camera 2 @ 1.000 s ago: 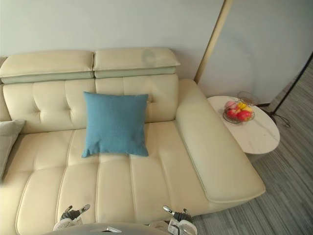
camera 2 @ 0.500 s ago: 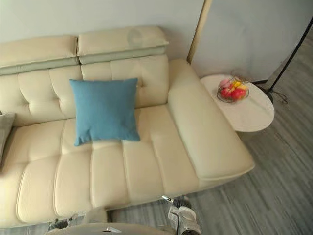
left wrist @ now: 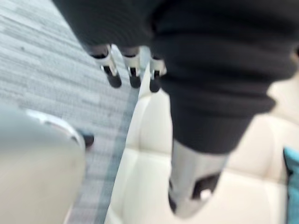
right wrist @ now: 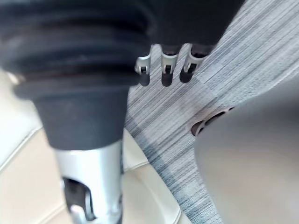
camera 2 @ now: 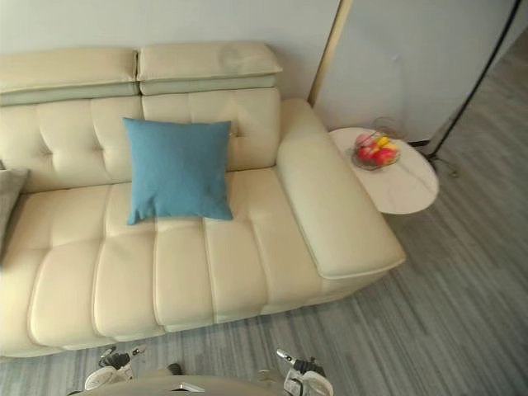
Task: Pick up cushions and gather them together orderly.
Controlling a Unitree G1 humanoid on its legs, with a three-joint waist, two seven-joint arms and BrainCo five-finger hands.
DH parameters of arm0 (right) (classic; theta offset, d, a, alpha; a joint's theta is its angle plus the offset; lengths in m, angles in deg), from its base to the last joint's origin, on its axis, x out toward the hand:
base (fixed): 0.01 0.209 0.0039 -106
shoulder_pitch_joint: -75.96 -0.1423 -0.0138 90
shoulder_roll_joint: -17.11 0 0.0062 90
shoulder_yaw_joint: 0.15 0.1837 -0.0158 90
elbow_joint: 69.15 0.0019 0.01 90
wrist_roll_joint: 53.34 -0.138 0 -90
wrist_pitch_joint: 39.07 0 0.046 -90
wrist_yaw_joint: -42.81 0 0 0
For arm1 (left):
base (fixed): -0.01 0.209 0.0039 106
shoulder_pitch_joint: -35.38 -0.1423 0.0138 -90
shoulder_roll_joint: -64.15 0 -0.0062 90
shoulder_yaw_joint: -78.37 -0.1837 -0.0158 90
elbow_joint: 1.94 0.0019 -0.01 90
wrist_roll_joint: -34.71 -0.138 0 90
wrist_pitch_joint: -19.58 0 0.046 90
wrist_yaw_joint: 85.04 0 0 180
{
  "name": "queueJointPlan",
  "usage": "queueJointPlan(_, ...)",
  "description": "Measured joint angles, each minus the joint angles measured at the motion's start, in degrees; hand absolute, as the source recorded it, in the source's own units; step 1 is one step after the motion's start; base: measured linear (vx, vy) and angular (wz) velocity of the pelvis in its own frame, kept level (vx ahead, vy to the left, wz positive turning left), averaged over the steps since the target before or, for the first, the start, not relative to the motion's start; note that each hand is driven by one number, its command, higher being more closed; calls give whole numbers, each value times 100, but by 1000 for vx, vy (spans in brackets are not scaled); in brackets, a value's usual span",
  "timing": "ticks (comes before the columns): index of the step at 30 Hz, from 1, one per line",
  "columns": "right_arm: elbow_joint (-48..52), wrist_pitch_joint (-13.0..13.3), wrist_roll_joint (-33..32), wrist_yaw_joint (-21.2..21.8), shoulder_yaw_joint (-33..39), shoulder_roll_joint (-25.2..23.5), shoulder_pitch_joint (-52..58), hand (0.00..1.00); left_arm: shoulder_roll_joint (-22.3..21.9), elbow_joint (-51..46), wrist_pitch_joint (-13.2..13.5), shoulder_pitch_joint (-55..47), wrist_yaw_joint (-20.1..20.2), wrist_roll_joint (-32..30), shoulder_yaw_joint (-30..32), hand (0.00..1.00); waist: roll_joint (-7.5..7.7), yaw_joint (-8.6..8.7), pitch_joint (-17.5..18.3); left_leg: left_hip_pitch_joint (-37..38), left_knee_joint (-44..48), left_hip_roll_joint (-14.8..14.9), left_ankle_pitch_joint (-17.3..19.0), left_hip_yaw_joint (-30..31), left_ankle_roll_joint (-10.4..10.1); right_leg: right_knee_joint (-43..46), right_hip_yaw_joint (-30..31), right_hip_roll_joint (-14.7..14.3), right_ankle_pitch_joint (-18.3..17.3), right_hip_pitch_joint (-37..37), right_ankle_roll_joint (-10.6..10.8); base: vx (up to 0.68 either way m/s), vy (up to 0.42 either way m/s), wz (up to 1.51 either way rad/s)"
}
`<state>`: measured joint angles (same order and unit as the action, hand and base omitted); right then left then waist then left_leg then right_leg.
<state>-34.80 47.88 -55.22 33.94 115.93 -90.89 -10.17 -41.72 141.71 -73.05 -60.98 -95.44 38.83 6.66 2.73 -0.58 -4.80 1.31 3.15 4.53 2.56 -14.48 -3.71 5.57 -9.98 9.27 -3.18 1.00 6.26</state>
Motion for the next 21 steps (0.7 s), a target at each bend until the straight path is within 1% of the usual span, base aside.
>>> queueJointPlan(1, -13, 1, 6, -6, -3, 39, 4, 0, 30, 12, -8, -3, 1, -67, -120, 0, 4, 58, -1, 77, -138, -89, -97, -4, 59, -107, 12, 45, 92, 65, -17, -94, 101, 2)
queueJointPlan(2, -15, 2, 5, -5, -3, 47, 1, 0, 34, 34, -7, -2, -1, -95, -144, 0, -12, 70, -8, 112, -186, -115, -124, -3, 70, -124, 17, 56, 107, 89, -18, -116, 103, 4)
queueJointPlan(4, -29, 3, 10, -4, -1, 88, -3, 0, 44, 150, -11, -12, 0, -102, -175, 0, -126, 65, 24, 281, -455, -181, -277, -18, 99, -166, 63, 67, 137, 126, -39, -86, 47, 0)
queueJointPlan(7, -155, 2, 10, -5, 2, 139, -58, 0, 72, 200, -11, -7, 0, -101, -172, 0, -173, 49, 32, 394, -635, -186, -399, -23, 88, -168, 110, 37, 159, 141, -9, -55, -2, -2)
queueJointPlan(9, -185, -5, 11, -3, 7, 192, -104, 0, 50, 247, -13, -7, 14, -102, -171, 0, -254, 53, 49, 415, -655, -169, -440, -18, 92, -220, 142, 6, 208, 168, 27, -40, -17, -2)
queueJointPlan(11, -210, -6, 9, -1, 18, 252, -131, 0, 41, 315, -12, 6, 42, -102, -158, 0, -299, 59, 23, 537, -704, -160, -454, -17, 87, -281, 146, -20, 229, 300, 20, -18, -19, -4)
queueJointPlan(14, -293, -11, 93, -2, 128, 280, -149, 0, 49, 372, -18, -4, 74, -106, -152, 0, -295, 57, 54, 652, -751, -153, -459, -17, 84, -328, 151, -45, 229, 396, 18, -7, -10, -3)
queueJointPlan(15, -624, -116, 449, 4, 107, 348, -378, 0, 375, 671, -76, -132, 83, -213, -100, 0, -134, -28, -15, 686, -754, -173, -459, 155, 84, -508, 134, -63, 267, 530, -32, 0, 0, 0)
queueJointPlan(21, -624, -116, 449, 4, 107, 348, -378, 0, 374, 671, -76, -133, 83, -213, -100, 0, -142, -28, -16, 685, -754, -173, -459, 156, 84, -508, 134, -63, 267, 531, -32, 0, 0, 0)
